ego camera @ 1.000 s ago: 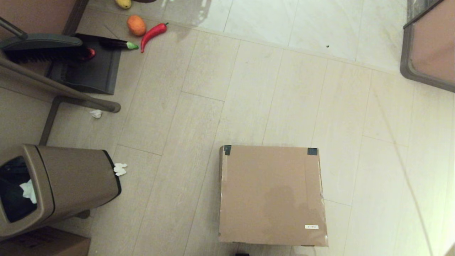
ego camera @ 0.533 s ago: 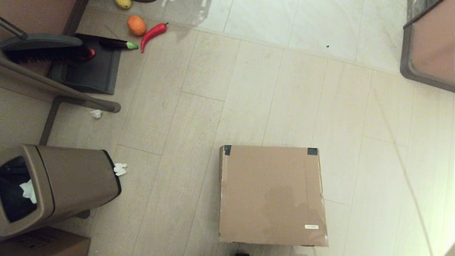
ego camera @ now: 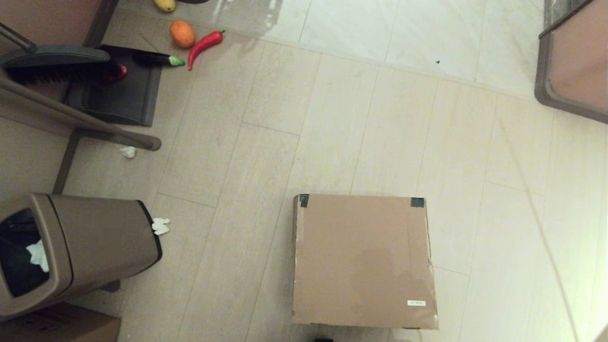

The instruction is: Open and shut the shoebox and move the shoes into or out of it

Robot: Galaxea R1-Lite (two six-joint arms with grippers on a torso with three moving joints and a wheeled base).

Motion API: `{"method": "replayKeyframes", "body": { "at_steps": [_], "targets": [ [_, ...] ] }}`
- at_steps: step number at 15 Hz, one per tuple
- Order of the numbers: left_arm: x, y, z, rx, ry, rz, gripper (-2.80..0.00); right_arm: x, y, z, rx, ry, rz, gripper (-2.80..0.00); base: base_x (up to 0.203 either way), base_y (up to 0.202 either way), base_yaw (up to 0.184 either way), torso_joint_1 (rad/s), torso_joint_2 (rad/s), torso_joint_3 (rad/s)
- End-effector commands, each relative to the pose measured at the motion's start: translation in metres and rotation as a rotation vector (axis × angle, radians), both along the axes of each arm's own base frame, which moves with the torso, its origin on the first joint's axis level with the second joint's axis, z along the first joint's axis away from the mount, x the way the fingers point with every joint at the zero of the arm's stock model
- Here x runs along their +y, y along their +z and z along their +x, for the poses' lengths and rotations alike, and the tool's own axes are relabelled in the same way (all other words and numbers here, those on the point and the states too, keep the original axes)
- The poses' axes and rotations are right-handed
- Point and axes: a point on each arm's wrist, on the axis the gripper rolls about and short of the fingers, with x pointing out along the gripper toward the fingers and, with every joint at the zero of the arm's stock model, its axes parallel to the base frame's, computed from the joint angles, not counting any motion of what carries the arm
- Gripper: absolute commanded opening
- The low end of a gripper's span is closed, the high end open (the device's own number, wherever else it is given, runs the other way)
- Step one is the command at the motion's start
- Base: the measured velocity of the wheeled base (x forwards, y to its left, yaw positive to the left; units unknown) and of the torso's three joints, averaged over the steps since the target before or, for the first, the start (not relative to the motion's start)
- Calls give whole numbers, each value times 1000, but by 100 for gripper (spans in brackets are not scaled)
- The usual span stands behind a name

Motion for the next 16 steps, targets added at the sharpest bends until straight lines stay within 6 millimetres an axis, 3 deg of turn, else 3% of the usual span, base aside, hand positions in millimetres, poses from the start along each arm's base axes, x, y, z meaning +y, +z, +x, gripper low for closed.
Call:
{"method": "replayKeyframes", "body": {
  "at_steps": [1,16],
  "targets": [
    [0,0,0,0,0,0,-280,0,0,0,1,1,0,-280,0,0,0,0,0,0],
    [0,0,0,2,0,0,-280,0,0,0,1,1,0,-280,0,0,0,0,0,0]
  ]
}}
